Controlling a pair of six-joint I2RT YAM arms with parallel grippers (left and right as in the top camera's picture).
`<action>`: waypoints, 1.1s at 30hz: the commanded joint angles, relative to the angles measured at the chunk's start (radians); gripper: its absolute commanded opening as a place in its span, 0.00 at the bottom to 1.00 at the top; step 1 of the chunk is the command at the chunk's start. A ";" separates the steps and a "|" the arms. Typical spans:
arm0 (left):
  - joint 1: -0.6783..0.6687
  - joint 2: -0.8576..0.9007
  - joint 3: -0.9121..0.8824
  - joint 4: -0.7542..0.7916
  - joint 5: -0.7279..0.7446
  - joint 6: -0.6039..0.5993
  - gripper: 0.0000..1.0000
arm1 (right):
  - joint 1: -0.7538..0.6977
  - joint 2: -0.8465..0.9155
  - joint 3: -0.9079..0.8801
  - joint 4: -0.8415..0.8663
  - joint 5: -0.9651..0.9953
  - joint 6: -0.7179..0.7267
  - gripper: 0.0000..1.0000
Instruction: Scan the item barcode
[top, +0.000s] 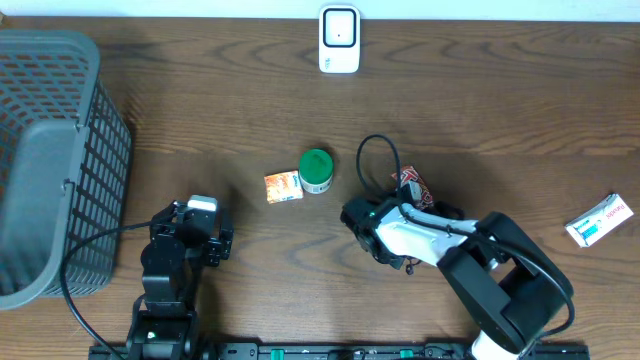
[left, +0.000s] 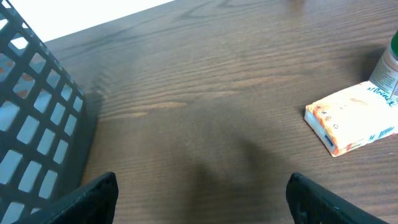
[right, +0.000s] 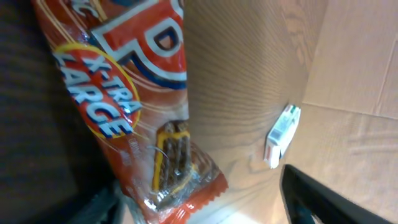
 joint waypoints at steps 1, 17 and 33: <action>-0.003 -0.005 0.001 0.003 -0.009 -0.009 0.87 | -0.007 0.050 -0.023 0.045 -0.148 -0.048 0.70; -0.003 -0.005 0.001 0.003 -0.009 -0.010 0.87 | -0.058 0.047 0.032 0.031 -0.391 -0.052 0.01; -0.003 -0.005 0.002 0.003 -0.009 -0.010 0.87 | -0.221 -0.262 0.354 -0.267 -1.495 -0.430 0.01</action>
